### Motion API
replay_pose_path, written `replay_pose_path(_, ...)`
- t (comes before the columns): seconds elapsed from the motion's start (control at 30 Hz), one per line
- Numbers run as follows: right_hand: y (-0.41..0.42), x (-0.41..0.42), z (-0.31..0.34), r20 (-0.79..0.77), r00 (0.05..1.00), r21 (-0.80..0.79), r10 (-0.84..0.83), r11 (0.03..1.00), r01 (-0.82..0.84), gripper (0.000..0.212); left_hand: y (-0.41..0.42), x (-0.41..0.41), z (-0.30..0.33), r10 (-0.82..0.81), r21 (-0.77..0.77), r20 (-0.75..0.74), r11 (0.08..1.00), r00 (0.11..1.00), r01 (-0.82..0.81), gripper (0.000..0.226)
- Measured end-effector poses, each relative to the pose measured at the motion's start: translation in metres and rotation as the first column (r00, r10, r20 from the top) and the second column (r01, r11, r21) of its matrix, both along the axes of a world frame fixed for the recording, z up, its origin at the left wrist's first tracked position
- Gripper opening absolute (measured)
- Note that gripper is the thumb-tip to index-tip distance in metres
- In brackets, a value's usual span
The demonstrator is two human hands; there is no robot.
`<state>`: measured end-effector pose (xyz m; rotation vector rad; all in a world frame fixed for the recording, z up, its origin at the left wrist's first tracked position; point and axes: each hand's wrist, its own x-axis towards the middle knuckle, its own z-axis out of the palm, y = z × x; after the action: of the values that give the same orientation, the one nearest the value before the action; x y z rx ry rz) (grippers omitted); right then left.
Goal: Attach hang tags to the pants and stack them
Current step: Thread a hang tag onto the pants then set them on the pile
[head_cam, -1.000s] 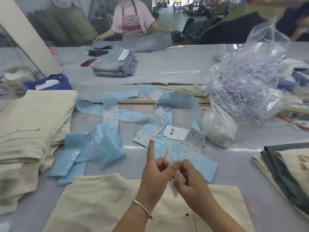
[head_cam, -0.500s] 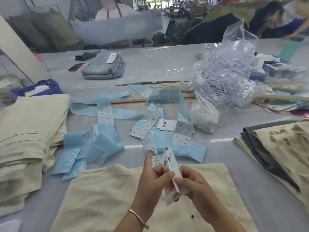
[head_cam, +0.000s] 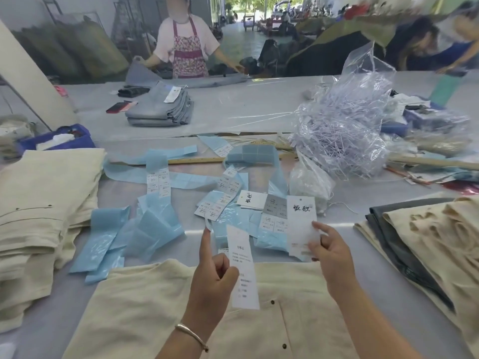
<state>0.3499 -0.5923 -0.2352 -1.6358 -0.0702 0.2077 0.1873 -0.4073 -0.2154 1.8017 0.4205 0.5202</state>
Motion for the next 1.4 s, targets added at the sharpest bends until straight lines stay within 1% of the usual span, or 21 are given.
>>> replay_pose_path(0.07, -0.002, 0.021, -0.01, -0.083, 0.996, -0.066, -0.008, 0.998, 0.003, 0.038, -0.002, 0.001, -0.001, 0.004, 0.039, -0.001, 0.999, 1.0, -0.004, 0.093)
replay_pose_path(0.13, -0.004, 0.035, -0.02, -0.12, 0.993, -0.287, 0.004, 0.957, -0.039, 0.041, -0.003, 0.002, -0.001, 0.014, 0.073, 0.004, 0.997, 1.0, -0.014, 0.094)
replay_pose_path(0.17, -0.007, 0.04, -0.023, -0.084, 0.996, -0.499, 0.034, 0.864, -0.072, 0.043, -0.004, 0.002, 0.0, 0.021, 0.078, 0.012, 0.997, 1.0, -0.022, 0.094)
replay_pose_path(0.2, -0.01, 0.042, -0.024, -0.021, 0.996, -0.712, 0.087, 0.698, -0.075, 0.046, -0.004, 0.002, 0.0, 0.026, 0.074, 0.021, 0.997, 0.999, -0.028, 0.092)
replay_pose_path(0.23, -0.01, 0.04, -0.021, 0.064, 0.986, -0.837, 0.153, 0.547, -0.031, 0.047, -0.004, 0.002, 0.001, 0.028, 0.062, 0.029, 0.998, 0.999, -0.03, 0.09)
replay_pose_path(0.27, -0.008, 0.035, -0.016, 0.154, 0.967, -0.868, 0.202, 0.495, 0.035, 0.046, -0.004, 0.003, 0.002, 0.027, 0.043, 0.034, 0.999, 0.999, -0.028, 0.09)
replay_pose_path(0.3, -0.002, 0.028, -0.008, 0.233, 0.949, -0.829, 0.213, 0.553, 0.079, 0.04, -0.003, 0.003, 0.002, 0.026, 0.02, 0.034, 0.999, 0.999, -0.027, 0.09)
replay_pose_path(0.33, 0.005, 0.017, 0.003, 0.267, 0.942, -0.729, 0.201, 0.682, 0.061, 0.031, -0.003, 0.004, 0.003, 0.029, -0.006, 0.03, 1.0, 0.999, -0.029, 0.09)
replay_pose_path(0.37, 0.013, 0.003, 0.015, 0.231, 0.953, -0.551, 0.195, 0.834, -0.037, 0.021, -0.003, 0.005, 0.005, 0.033, -0.037, 0.029, 0.999, 0.999, -0.032, 0.09)
replay_pose_path(0.4, 0.022, -0.014, 0.029, 0.134, 0.957, -0.342, 0.258, 0.918, -0.2, 0.017, -0.002, 0.006, 0.007, 0.033, -0.071, 0.034, 0.997, 0.999, -0.031, 0.09)
replay_pose_path(0.43, 0.031, -0.033, 0.041, 0.04, 0.924, -0.136, 0.381, 0.918, -0.373, 0.021, -0.002, 0.006, 0.009, 0.027, -0.107, 0.043, 0.994, 0.999, -0.022, 0.09)
replay_pose_path(0.47, 0.037, -0.049, 0.051, -0.008, 0.867, 0.02, 0.498, 0.867, -0.498, 0.027, -0.002, 0.007, 0.013, 0.016, -0.143, 0.053, 0.99, 0.998, -0.008, 0.09)
replay_pose_path(0.53, 0.048, -0.074, 0.063, -0.029, 0.772, 0.137, 0.635, 0.767, -0.627, 0.042, -0.005, 0.009, 0.02, -0.01, -0.237, 0.064, 0.971, 0.998, 0.025, 0.092)
replay_pose_path(0.63, 0.054, -0.091, 0.073, -0.015, 0.76, 0.203, 0.649, 0.746, -0.634, 0.049, -0.012, 0.005, 0.03, -0.044, -0.427, 0.119, 0.9, 0.992, 0.091, 0.084)
replay_pose_path(0.73, 0.052, -0.097, 0.077, -0.007, 0.784, 0.271, 0.621, 0.756, -0.596, 0.044, -0.015, -0.001, 0.034, -0.056, -0.535, 0.188, 0.831, 0.981, 0.15, 0.069)
replay_pose_path(0.83, 0.048, -0.101, 0.076, -0.003, 0.779, 0.332, 0.627, 0.736, -0.59, 0.041, -0.017, -0.007, 0.038, -0.071, -0.56, 0.196, 0.811, 0.978, 0.171, 0.078)
replay_pose_path(0.97, 0.045, -0.109, 0.077, -0.009, 0.76, 0.348, 0.65, 0.715, -0.607, 0.038, -0.02, -0.016, 0.046, -0.104, -0.572, 0.217, 0.792, 0.971, 0.213, 0.08)
replay_pose_path(1.13, 0.042, -0.114, 0.078, -0.056, 0.78, 0.39, 0.624, 0.733, -0.558, 0.045, -0.02, -0.027, 0.048, -0.137, -0.605, 0.245, 0.752, 0.96, 0.261, 0.092)
replay_pose_path(1.2, 0.038, -0.113, 0.076, -0.056, 0.787, 0.377, 0.614, 0.743, -0.553, 0.044, -0.021, -0.032, 0.048, -0.141, -0.608, 0.26, 0.745, 0.955, 0.275, 0.091)
replay_pose_path(1.3, 0.031, -0.11, 0.071, -0.037, 0.819, 0.265, 0.573, 0.796, -0.545, 0.066, -0.02, -0.036, 0.051, -0.078, -0.61, 0.289, 0.753, 0.954, 0.246, 0.074)
replay_pose_path(1.4, 0.026, -0.109, 0.069, -0.072, 0.879, 0.178, 0.472, 0.873, -0.454, 0.051, -0.015, -0.038, 0.056, 0.055, -0.656, 0.26, 0.743, 0.964, 0.135, 0.069)
